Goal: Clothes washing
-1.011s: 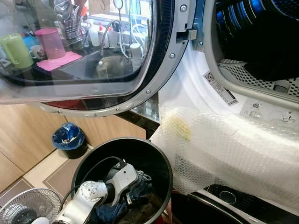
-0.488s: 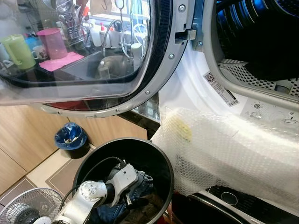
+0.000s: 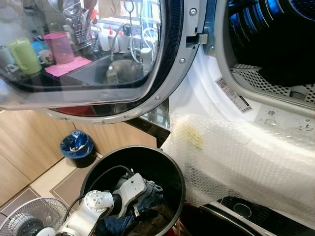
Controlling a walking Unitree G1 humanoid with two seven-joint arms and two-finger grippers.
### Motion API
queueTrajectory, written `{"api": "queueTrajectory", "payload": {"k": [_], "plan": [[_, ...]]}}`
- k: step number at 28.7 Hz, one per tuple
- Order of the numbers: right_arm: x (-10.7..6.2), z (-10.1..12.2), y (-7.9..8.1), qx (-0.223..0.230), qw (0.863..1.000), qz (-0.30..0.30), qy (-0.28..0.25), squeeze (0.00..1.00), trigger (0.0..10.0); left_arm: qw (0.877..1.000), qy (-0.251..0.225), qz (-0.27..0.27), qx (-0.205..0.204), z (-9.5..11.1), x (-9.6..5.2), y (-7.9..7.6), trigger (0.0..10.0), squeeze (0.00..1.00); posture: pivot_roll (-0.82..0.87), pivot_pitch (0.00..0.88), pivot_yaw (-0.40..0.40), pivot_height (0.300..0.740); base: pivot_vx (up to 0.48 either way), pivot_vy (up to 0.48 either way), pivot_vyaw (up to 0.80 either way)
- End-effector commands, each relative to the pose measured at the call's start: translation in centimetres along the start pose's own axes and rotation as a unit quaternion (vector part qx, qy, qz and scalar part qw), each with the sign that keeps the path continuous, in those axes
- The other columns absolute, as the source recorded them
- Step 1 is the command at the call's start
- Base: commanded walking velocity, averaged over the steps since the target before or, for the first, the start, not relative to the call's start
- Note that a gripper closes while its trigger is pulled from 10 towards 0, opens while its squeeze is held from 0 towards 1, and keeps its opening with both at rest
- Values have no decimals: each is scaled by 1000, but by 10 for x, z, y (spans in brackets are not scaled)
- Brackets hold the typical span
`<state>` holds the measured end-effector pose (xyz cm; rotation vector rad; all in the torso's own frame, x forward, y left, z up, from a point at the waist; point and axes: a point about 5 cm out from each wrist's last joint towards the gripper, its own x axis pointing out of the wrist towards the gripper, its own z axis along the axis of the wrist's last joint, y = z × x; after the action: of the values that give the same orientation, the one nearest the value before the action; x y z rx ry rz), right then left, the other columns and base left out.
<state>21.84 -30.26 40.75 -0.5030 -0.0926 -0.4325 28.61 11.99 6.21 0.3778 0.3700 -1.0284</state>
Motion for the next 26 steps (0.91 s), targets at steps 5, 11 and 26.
{"api": "queueTrajectory", "payload": {"k": [5,11,26], "plan": [[-9,-8,-4,-92,995,-32,18,486,10000,1000,12,-7,1,-4,0,-2,10000,0,-35,109,102,740,0,0,0],[-18,-3,7,-78,997,20,-22,1000,10000,1000,12,-6,0,-4,0,-2,10000,0,-31,114,99,740,0,0,0],[-54,-3,40,-72,965,230,-100,1000,10000,1000,9,-9,-1,-3,2,-3,10000,0,-36,112,96,740,0,0,0]]}}
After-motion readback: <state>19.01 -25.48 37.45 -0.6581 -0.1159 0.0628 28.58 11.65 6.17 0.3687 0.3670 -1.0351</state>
